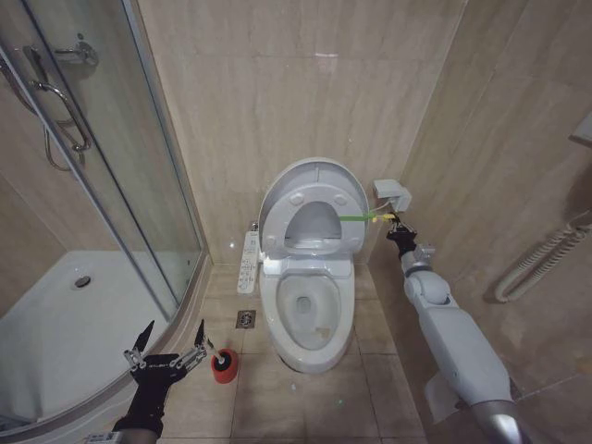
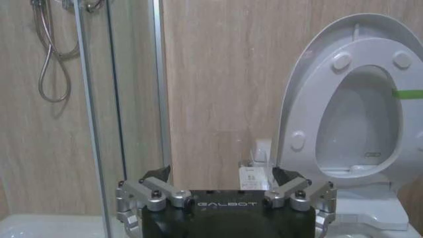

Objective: Open the toilet lid, clean the toilet bowl with a toilet brush, close the toilet lid, and flush.

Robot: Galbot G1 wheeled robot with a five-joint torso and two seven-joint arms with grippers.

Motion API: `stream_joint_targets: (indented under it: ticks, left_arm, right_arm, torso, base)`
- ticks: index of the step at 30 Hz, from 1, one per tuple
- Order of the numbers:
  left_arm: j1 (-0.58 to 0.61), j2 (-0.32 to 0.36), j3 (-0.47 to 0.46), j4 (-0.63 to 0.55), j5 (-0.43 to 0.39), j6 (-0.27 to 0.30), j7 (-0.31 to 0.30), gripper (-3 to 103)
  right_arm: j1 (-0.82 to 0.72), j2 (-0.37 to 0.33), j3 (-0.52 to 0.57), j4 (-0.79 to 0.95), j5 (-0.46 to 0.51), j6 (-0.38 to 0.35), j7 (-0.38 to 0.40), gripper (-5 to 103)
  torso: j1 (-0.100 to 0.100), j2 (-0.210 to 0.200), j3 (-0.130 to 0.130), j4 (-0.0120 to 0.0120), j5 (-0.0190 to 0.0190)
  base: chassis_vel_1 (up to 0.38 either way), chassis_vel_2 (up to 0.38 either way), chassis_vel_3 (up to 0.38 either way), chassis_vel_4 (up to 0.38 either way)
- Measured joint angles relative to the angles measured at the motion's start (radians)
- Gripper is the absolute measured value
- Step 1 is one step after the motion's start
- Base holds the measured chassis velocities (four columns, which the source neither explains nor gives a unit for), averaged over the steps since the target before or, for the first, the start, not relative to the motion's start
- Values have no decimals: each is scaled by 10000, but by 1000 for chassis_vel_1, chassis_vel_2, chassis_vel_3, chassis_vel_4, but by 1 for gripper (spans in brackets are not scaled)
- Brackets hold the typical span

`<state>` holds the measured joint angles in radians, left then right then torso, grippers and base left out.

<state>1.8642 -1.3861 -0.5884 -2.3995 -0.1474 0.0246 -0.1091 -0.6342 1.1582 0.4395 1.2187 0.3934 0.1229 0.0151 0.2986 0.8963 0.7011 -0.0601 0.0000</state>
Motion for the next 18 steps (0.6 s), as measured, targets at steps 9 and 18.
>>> stream_joint_targets:
  ticks: [9,18]
  left_arm:
    - [0,0,0,0,0,0,-1,100]
    - [0,0,0,0,0,0,0,100]
  right_arm:
    - [771,298,-501,-825,-127,21,128,1]
    - [1998,611,-1063,-2015,-374,178,135,1]
  torso:
    - [0,0,0,0,0]
    - [1,0,1,1,1]
  base:
    - [0,0,0,0]
    - [0,0,0,0]
